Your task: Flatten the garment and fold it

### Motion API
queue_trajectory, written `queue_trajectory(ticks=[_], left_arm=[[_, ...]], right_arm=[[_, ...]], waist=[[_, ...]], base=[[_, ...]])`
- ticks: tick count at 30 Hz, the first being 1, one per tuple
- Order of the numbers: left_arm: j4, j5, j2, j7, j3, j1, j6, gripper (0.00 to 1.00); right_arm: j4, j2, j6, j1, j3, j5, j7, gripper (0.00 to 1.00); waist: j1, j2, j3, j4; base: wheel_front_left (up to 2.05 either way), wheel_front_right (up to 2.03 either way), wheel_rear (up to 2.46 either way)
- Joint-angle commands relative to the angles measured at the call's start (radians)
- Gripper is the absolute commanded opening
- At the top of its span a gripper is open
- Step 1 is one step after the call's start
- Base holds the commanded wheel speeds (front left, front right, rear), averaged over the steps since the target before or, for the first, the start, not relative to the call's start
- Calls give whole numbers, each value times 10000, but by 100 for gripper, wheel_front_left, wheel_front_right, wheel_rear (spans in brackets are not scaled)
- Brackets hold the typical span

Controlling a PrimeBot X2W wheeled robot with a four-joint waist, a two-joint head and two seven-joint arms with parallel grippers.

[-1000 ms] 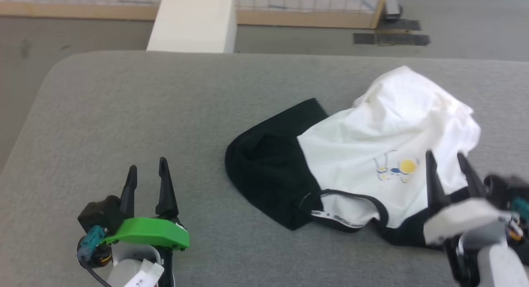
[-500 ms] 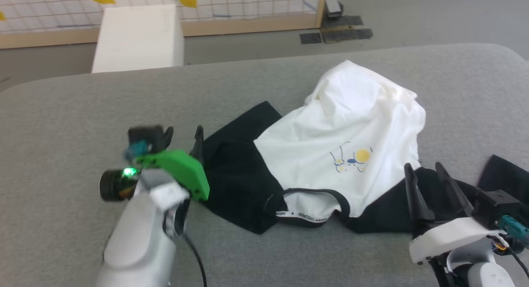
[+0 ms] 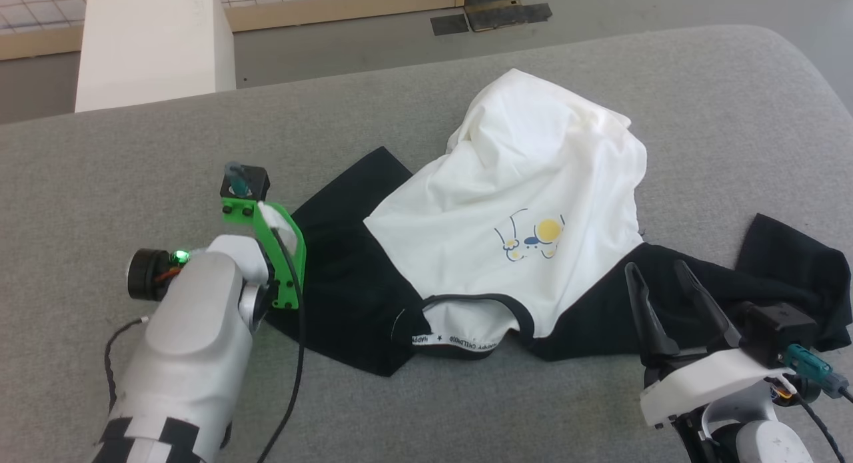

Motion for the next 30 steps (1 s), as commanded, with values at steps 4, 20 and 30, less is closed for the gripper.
queue_trajectory(ticks=[4, 20, 30], left_arm=[[669, -338, -122, 1261, -82, -49, -473, 97], [-1183, -1675, 146, -4554, 2186, 1427, 781, 0], [-3071, -2424, 876, -5272, 3796, 3962, 1754, 0]], right_arm=[[14, 2, -15, -215, 55, 58, -28, 100], [-178, 3, -15, 12, 2, -78, 167, 100], [-411, 3, -15, 230, -83, -136, 407, 100]], waist=[[0, 74, 126, -137], [0, 74, -431, 832], [0, 74, -713, 1720]], base=[[0, 0, 0], [0, 0, 0], [0, 0, 0]])
